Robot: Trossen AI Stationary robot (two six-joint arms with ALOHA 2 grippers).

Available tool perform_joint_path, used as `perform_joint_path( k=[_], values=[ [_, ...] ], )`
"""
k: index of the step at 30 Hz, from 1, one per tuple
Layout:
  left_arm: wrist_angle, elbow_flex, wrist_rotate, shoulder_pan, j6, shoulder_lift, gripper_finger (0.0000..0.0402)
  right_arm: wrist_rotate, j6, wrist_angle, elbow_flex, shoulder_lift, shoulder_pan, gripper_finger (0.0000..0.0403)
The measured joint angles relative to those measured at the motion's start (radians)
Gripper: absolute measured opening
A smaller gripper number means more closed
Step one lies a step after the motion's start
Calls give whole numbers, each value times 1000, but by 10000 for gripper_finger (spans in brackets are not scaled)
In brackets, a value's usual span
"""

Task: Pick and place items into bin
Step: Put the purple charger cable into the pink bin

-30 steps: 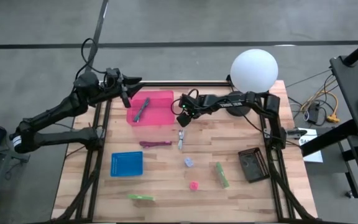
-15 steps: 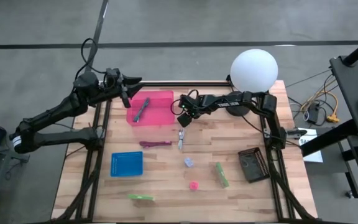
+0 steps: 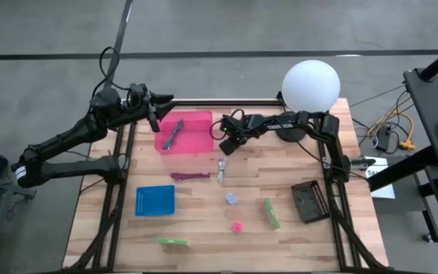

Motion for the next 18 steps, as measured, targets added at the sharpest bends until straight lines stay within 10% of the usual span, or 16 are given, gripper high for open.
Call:
perform_joint_path(
  k=[18],
  values=[
    [-115,0,2,0,-48,0,138,-40,13,-87,-16,-237,14,9]
  ],
)
